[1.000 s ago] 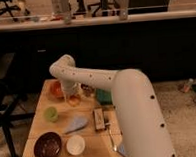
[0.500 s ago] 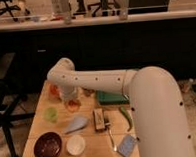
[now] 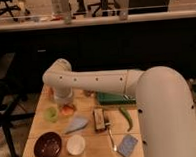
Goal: Place apple in purple bowl
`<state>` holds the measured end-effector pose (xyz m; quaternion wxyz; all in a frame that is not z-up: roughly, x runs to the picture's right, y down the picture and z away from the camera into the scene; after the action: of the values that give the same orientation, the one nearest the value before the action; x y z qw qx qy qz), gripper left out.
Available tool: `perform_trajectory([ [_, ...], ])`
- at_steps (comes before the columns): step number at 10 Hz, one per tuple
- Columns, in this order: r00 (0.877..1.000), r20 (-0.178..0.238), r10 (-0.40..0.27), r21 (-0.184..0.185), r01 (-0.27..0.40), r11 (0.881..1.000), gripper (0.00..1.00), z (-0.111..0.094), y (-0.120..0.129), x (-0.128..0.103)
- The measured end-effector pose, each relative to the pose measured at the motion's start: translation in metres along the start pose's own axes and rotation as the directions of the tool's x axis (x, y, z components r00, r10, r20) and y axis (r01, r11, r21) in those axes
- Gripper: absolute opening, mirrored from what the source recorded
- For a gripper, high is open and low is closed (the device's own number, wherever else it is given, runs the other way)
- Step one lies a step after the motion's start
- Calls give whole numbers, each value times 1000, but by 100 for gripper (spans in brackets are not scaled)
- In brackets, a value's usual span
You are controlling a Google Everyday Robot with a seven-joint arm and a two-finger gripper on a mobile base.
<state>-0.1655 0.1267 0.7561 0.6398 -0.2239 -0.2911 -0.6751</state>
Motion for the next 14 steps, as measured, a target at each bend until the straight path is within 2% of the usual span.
perform_trajectory([
  [7, 1000, 5, 0, -2, 0, 1000, 0, 1, 0, -1],
  [8, 998, 57, 8, 3, -8, 1000, 0, 6, -11, -1],
  [10, 994, 112, 6, 6, -6, 1000, 0, 9, -27, -4],
  [12, 991, 133, -2, 9, 1, 1000, 0, 9, -37, -12],
  [14, 990, 139, -12, 16, 10, 1000, 0, 11, -51, -35],
])
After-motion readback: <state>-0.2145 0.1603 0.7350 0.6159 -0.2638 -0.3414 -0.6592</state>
